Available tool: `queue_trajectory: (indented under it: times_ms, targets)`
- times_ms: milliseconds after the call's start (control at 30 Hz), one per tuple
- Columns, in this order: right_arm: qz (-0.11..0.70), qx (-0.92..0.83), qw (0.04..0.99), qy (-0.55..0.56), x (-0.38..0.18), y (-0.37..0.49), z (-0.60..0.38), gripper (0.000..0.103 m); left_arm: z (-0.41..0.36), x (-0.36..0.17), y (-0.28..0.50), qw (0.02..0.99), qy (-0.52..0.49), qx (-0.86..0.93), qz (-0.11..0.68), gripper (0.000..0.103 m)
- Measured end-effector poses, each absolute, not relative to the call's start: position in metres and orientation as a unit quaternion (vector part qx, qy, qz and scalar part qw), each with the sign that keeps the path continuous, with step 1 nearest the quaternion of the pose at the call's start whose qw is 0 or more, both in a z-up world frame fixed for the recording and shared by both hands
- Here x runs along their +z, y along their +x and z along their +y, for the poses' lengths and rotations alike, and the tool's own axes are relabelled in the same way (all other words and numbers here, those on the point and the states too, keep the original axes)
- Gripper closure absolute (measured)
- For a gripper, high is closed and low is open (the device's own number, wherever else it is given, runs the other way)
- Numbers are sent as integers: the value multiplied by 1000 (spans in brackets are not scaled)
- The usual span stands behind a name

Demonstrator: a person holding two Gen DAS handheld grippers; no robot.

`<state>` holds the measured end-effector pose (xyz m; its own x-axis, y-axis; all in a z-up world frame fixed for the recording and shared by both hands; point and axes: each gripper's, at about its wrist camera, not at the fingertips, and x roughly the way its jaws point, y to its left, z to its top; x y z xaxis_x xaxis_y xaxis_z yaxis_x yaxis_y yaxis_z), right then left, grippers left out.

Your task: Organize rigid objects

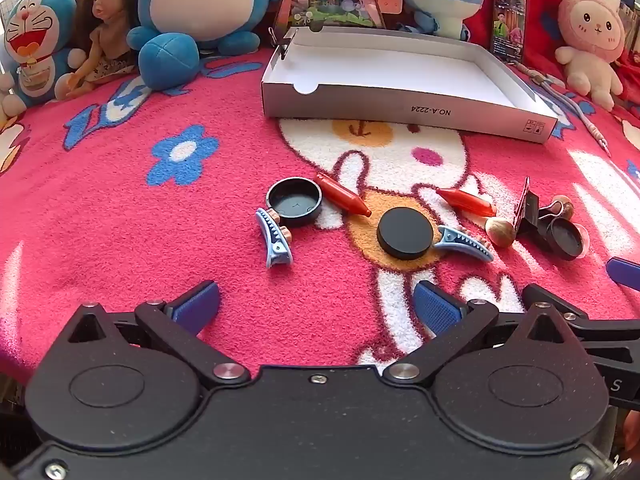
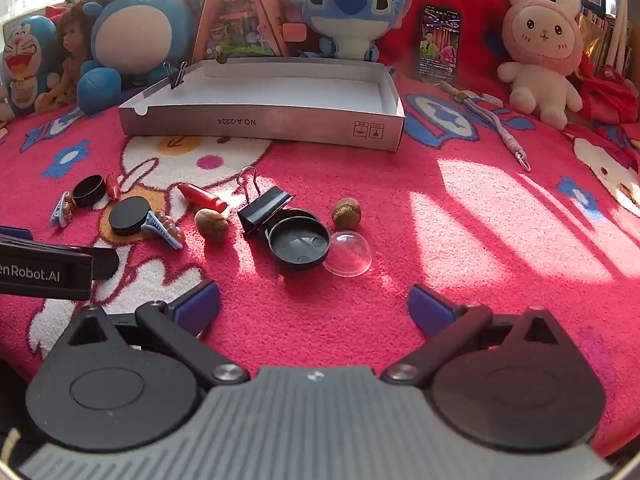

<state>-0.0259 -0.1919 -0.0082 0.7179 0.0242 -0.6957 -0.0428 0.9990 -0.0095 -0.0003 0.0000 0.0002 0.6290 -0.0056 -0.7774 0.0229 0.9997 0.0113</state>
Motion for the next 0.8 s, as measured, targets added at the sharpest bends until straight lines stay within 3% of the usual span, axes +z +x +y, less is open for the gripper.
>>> queue_trajectory:
  times_ms: [800]
  targets:
    - [377,17,926,-14,-8,-26,-192,0,0,0,0,902,10,-8,431,0]
